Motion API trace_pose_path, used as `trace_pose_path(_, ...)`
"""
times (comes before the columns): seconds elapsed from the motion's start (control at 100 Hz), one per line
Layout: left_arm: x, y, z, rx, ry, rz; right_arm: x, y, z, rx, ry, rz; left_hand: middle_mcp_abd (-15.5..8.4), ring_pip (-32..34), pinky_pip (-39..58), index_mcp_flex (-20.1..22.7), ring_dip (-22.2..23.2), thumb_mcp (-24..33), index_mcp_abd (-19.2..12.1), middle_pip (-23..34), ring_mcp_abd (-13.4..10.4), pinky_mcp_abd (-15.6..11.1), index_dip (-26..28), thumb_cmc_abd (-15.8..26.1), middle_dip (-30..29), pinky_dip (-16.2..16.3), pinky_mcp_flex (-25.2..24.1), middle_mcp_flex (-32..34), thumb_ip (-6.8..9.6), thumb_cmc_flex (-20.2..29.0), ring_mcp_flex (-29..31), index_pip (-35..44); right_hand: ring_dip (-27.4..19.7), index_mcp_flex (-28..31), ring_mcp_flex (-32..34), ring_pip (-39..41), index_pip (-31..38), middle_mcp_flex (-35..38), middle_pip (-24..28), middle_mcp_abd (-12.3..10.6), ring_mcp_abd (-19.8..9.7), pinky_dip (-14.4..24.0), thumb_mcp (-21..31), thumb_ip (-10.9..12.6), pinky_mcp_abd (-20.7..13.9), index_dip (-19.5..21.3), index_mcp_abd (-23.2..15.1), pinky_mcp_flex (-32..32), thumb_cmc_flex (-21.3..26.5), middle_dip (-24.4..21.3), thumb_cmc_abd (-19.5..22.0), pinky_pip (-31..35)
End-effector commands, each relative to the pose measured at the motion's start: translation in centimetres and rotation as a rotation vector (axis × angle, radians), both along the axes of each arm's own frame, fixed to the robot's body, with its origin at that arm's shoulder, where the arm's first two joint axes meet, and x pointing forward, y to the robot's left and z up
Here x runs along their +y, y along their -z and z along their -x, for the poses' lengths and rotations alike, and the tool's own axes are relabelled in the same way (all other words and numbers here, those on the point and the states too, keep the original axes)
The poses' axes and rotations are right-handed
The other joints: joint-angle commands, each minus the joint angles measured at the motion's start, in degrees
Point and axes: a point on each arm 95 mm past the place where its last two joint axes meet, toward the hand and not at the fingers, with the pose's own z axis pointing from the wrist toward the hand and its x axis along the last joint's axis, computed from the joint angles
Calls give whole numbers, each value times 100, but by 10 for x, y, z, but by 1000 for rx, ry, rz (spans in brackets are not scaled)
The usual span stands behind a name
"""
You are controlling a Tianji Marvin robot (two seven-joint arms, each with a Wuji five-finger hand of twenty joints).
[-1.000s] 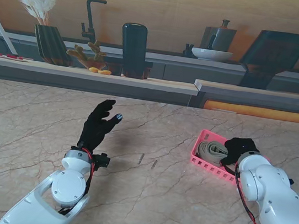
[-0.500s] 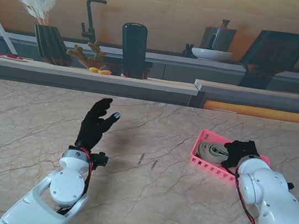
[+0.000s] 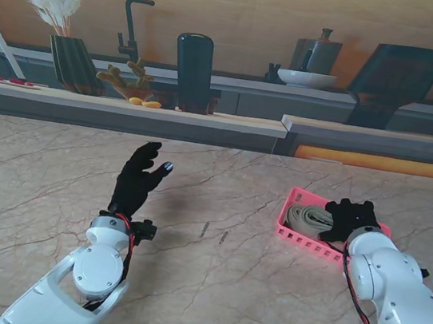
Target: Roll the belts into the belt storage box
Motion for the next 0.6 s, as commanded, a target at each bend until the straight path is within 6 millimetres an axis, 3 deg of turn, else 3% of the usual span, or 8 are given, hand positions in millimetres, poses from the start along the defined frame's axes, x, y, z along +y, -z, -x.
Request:
trace_pose_path(0.0, -2, -1, 2, 2, -3, 8, 4, -3, 1, -8, -15, 1, -51, 68, 143, 133, 71, -178, -35, 55, -2, -10, 80, 142, 64, 86, 21, 82, 163, 156, 56, 103, -92, -177, -152, -185, -68, -272, -397, 105, 110, -80, -6, 81, 222, 19, -19, -131, -213, -199, -181, -186)
trace_pose_path(0.59, 2, 0, 3, 0, 3, -6, 19, -23, 17, -106, -87, -99, -21, 27, 280, 142, 51, -250, -77, -2, 0, 148, 64, 116, 35, 153, 110, 73, 163, 151, 57, 66, -186, -196, -170, -473, -150, -346, -575, 126, 138, -231, -203, -22, 401, 19, -28, -213, -492, -286, 23, -985)
